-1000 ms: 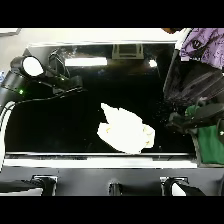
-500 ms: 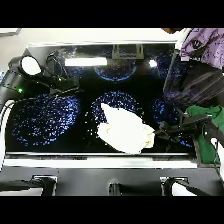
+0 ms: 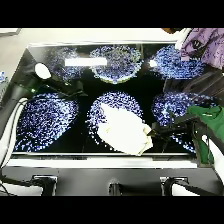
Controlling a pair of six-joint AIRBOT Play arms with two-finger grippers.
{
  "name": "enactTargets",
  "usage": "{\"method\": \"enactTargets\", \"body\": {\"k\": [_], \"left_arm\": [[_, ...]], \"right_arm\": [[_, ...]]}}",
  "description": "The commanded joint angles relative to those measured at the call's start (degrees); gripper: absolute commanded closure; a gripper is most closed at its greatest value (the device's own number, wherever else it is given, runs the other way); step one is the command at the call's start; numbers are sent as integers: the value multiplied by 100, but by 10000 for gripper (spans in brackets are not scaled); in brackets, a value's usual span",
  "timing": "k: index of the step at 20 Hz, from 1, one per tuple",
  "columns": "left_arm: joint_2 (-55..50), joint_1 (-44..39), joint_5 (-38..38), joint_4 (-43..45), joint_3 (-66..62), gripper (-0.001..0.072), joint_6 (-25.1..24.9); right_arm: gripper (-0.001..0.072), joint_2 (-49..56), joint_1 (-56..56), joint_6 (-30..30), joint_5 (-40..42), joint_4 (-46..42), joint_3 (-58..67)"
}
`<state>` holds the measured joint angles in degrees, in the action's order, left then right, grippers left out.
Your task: Fold the clothes and pants, and hang the long-sleeved shirts on hangers.
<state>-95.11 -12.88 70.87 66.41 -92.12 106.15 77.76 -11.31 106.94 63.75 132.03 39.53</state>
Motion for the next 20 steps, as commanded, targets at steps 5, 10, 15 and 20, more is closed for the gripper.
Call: {"method": "enactTargets", "body": {"k": [5, 10, 15, 20], "left_arm": [[-1333, -522, -1602, -1696, 321, -12, -841], [-1788, -879, -1930, -1755, 297, 149, -844], [-1550, -627, -1716, -1731, 4, 696, -870], [17, 144, -1054, -94, -1266, 698, -796]], "right_arm": [[682, -874, 44, -269, 129, 22, 4], [682, -1285, 44, -420, 190, 13, 4], [683, -1768, 44, -560, 216, -195, 420], [684, -1895, 44, -850, 302, -678, 3167]]}}
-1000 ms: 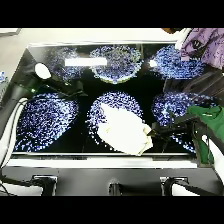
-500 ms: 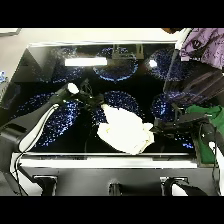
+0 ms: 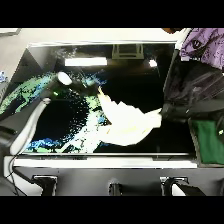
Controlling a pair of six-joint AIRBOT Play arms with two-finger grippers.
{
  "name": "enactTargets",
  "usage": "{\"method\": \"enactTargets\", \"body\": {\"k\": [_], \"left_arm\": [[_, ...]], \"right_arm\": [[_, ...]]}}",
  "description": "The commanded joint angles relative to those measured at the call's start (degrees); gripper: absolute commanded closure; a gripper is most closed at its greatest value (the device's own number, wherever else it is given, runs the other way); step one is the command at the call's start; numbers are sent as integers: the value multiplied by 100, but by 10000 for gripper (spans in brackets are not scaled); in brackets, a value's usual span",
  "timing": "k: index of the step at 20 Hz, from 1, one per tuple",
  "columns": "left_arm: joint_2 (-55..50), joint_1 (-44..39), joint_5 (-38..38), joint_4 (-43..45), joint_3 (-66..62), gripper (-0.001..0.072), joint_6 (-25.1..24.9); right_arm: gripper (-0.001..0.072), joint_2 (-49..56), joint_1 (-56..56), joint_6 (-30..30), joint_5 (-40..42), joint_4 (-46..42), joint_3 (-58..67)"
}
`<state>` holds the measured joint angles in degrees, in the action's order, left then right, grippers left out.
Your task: Fold the clothes and pants, and hang the long-sleeved shirts on hangers.
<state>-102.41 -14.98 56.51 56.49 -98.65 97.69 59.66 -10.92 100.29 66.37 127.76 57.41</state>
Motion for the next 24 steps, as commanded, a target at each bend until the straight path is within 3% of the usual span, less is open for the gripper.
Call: {"method": "enactTargets", "body": {"k": [1, 4, 7, 11, 13, 18, 21, 24], "left_arm": [[1187, 487, 525, 1187, -874, 698, 81], [2500, 745, 876, 1862, -1274, 697, 96], [3773, 787, 1327, 2675, -1272, 697, 463], [5016, 787, 2229, 3252, -1270, 696, 708], [5309, 787, 2382, 3263, -1268, 695, 741], [5060, 787, 2385, 3244, -876, 696, 885], [4457, 782, 2280, 3217, 129, 695, 885], [3707, 765, 1565, 3136, 1414, 693, 887]], "right_arm": [[684, -85, 4, -216, 133, -258, 2105], [684, -146, 4, -350, 525, -470, 4019], [684, -479, 4, -481, 841, -1235, 5320], [683, -1215, 4, -708, 804, -2234, 5740], [684, -1368, 4, -920, 793, -2306, 5740], [684, -501, 4, -1727, 780, -1670, 5737], [683, 868, 9, -1768, 1163, -1075, 5733], [682, 2461, 319, -1762, 1639, -1185, 5729]]}}
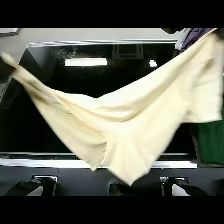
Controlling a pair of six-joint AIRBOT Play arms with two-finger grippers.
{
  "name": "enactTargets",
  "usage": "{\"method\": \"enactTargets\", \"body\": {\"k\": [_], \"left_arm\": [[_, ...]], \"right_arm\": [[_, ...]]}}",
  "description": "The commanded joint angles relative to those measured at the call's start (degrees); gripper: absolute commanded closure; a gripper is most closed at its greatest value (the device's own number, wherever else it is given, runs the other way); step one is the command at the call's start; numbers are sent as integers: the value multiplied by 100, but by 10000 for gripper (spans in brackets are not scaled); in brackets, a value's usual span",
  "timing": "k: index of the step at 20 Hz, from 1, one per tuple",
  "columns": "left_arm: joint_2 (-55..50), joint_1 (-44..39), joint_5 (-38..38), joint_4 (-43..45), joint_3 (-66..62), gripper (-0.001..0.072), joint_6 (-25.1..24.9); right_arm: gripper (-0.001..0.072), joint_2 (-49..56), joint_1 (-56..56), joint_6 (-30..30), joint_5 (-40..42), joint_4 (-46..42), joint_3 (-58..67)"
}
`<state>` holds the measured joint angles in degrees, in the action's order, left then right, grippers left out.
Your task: Fold the clothes and pants, and hang the long-sleeved shirts on hangers.
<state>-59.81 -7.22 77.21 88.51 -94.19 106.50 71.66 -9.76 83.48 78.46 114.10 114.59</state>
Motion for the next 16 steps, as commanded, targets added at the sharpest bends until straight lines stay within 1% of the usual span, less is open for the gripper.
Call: {"method": "enactTargets", "body": {"k": [1, 3, 5, 6, 8, 10, 11, 12, 13, 14, 15, 16], "left_arm": [[-846, -26, -863, -162, 1375, 693, 7], [-1443, -42, -1541, -479, 1950, 693, 4], [-2031, -42, -2006, -732, 2192, 693, 4], [-2306, -42, -2100, -785, 2186, 693, 4], [-2651, -42, -2271, -911, 2186, 693, 4], [-2771, -37, -2312, -929, 2186, 693, 4], [-2767, -35, -2315, -927, 2186, 693, 2], [-2750, -22, -2310, -925, 2186, 693, 2], [-2726, -11, -2306, -925, 2186, 693, 2], [-2712, -11, -2284, -922, 2186, 693, 2], [-2697, -11, -2256, -925, 2186, 693, 4], [-2688, -11, -2199, -925, 2186, 693, 4]], "right_arm": [[682, 1810, 369, -61, 463, 136, 2], [682, 2767, 726, 48, 238, -103, 2], [682, 3591, 1003, 48, -282, -315, 4], [682, 3923, 1108, 48, -590, -330, 4], [682, 4332, 1187, -133, -1064, -315, 4], [678, 4457, 1163, -249, -1257, -334, 4], [642, 4426, 1099, -254, -1187, -334, 11], [552, 4345, 994, -208, -992, -330, 11], [456, 4242, 837, -42, -704, -330, 11], [393, 4116, 627, 238, -326, -334, 9], [371, 4011, 398, 481, 48, -337, 9], [371, 3904, 109, 546, 380, -306, -7]]}}
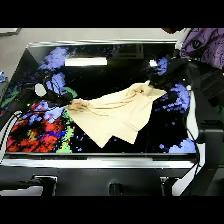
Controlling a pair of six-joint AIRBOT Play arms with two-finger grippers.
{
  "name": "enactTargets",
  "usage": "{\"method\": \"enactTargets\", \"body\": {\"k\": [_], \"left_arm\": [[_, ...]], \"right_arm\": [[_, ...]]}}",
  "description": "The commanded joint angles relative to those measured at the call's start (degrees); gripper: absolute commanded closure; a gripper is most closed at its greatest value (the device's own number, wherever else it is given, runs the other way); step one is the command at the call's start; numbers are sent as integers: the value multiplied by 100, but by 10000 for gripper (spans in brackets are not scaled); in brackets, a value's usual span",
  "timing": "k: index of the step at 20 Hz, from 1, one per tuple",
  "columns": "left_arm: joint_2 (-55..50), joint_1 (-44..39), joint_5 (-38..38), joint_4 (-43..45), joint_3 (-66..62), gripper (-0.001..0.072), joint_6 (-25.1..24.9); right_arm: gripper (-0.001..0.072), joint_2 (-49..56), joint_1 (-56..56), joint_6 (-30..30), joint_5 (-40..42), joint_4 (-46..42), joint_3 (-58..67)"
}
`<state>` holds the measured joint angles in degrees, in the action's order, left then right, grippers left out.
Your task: Fold the clothes and pants, and hang the long-sleeved shirts on hangers.
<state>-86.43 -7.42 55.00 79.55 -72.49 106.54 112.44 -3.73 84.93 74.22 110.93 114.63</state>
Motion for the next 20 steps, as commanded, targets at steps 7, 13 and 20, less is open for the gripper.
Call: {"method": "enactTargets", "body": {"k": [7, 13, 20], "left_arm": [[-24, 9, 317, -42, 15, 693, 0], [-24, 9, 411, -50, 15, 693, 0], [-24, 9, 409, -52, 15, 693, 0]], "right_arm": [[335, -1329, -1714, 1023, 1320, 1222, -2562], [335, -1738, -1071, 1670, 166, 2039, -4765], [336, -1711, -483, 1810, -363, 2000, -5176]]}}
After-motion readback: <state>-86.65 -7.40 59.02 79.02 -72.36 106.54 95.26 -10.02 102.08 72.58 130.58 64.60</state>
